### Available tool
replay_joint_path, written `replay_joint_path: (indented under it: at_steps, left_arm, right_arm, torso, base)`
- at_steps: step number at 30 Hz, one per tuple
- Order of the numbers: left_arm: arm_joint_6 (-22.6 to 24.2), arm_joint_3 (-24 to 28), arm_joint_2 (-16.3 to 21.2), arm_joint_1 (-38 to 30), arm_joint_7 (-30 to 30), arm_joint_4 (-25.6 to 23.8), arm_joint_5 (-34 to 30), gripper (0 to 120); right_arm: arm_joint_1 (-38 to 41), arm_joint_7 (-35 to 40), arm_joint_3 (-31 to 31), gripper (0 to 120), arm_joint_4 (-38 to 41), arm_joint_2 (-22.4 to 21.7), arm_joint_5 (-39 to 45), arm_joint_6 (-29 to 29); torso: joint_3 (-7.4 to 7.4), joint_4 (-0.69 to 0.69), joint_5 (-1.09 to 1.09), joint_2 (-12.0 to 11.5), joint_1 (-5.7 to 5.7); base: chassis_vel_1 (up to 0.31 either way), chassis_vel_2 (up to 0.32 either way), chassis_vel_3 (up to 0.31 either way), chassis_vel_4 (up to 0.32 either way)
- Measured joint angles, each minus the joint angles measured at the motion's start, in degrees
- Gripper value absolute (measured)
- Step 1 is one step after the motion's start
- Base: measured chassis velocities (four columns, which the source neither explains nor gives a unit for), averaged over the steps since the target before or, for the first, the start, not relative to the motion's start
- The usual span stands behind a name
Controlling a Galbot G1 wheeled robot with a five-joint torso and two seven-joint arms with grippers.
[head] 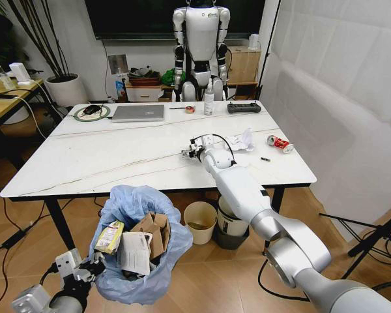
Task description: Pick up the trash bin and place the trash from the table into it.
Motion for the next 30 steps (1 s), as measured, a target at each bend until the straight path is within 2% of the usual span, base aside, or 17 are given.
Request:
replay_joint_path:
  at_steps: [8,12,13,14,20,21,23,29,30]
  left_arm:
    - [-0.06,-0.08,-0.10,0.12,0.00,0.01,0.12,1]
    - [-0.08,-0.08,-0.17,0.07,0.00,0.00,0.14,1]
    - [-0.09,-0.05,-0.19,0.01,0.00,0.00,0.15,1]
    - [-0.09,-0.05,-0.19,0.01,0.00,0.00,0.15,1]
    - [-0.10,0.11,-0.21,-0.13,0.02,0.08,0.17,1]
    - [-0.13,0.07,-0.15,-0.12,0.03,0.13,0.18,1]
    - [-0.13,0.04,-0.12,-0.14,0.03,0.13,0.18,1]
    - [-0.16,0.11,-0.08,-0.40,0.04,0.30,0.16,1]
    - [-0.16,0.11,-0.08,-0.40,0.04,0.30,0.16,1]
  right_arm:
    - [0.40,-0.62,0.68,94,-1.38,-0.01,-0.57,0.71]
    - [0.44,-0.88,0.77,79,-1.39,-0.02,-0.53,0.75]
    - [0.42,-0.88,0.64,72,-1.22,-0.03,-0.50,0.73]
    - [0.42,-0.88,0.64,72,-1.22,-0.03,-0.50,0.73]
    - [-0.03,-0.85,-0.02,50,-0.33,-0.03,-0.25,0.51]
    - [-0.16,-0.82,-0.20,43,-0.07,-0.03,-0.10,0.42]
    - [-0.22,-0.80,-0.30,39,0.04,-0.03,-0.01,0.38]
    - [-1.09,-0.48,-1.88,14,2.11,-0.06,1.62,-0.53]
    - [-1.09,-0.48,-1.88,14,2.11,-0.06,1.62,-0.53]
  torso:
    - [0.00,0.00,0.00,0.00,0.00]
    - [0.00,0.00,0.00,0.00,0.00]
    - [0.00,0.00,0.00,0.00,0.00]
    - [0.00,0.00,0.00,0.00,0.00]
    - [0.00,0.00,0.00,0.01,0.00]
    - [0.00,0.00,0.00,0.01,0.00]
    - [0.00,0.01,0.00,0.01,0.00]
    - [0.00,-0.01,-0.01,0.01,0.00]
    - [0.00,-0.01,-0.01,0.01,0.00]
  base:
    - [0.000,0.000,0.000,0.000]
    - [0.000,0.000,0.000,0.000]
    - [0.000,0.000,0.000,0.000]
    - [0.000,0.000,0.000,0.000]
    - [0.000,0.000,0.000,0.000]
    - [0.000,0.000,0.000,0.000]
    - [0.000,0.000,0.000,0.000]
    - [0.000,0.000,0.000,0.000]
    - [0.000,0.000,0.000,0.000]
